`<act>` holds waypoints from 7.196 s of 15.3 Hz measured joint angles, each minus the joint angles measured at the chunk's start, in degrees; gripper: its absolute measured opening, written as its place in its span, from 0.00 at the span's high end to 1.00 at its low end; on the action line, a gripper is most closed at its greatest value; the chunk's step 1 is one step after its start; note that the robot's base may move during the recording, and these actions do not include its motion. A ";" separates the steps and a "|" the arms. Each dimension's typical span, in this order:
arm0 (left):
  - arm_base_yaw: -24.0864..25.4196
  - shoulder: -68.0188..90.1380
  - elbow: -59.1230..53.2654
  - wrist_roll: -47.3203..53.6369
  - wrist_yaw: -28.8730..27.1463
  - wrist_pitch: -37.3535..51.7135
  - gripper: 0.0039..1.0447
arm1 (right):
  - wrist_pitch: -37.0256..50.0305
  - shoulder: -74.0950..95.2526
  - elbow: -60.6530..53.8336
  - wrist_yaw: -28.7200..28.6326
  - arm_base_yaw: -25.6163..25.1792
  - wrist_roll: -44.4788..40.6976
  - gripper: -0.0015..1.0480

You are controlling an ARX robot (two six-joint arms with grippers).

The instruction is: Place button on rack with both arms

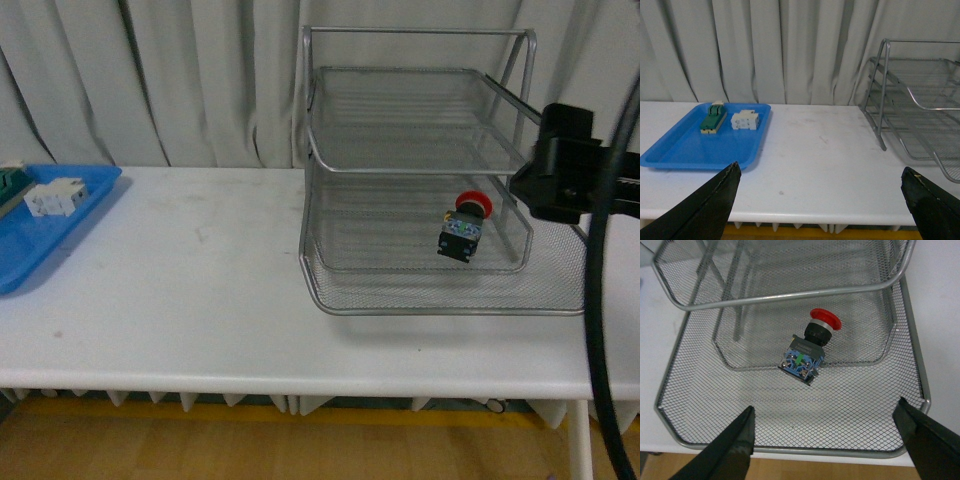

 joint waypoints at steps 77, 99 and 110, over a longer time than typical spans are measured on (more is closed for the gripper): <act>0.04 0.00 0.00 0.00 0.00 0.00 0.06 | 3.06 -72.24 -44.04 -0.52 -12.15 -13.00 0.98; 0.04 0.00 0.00 0.00 0.00 0.02 0.06 | -12.90 -87.52 -44.00 -0.50 -12.15 -13.11 0.05; 0.04 0.00 0.00 0.00 0.00 0.02 0.06 | -12.90 -87.52 -44.00 -0.50 -12.15 -13.14 0.06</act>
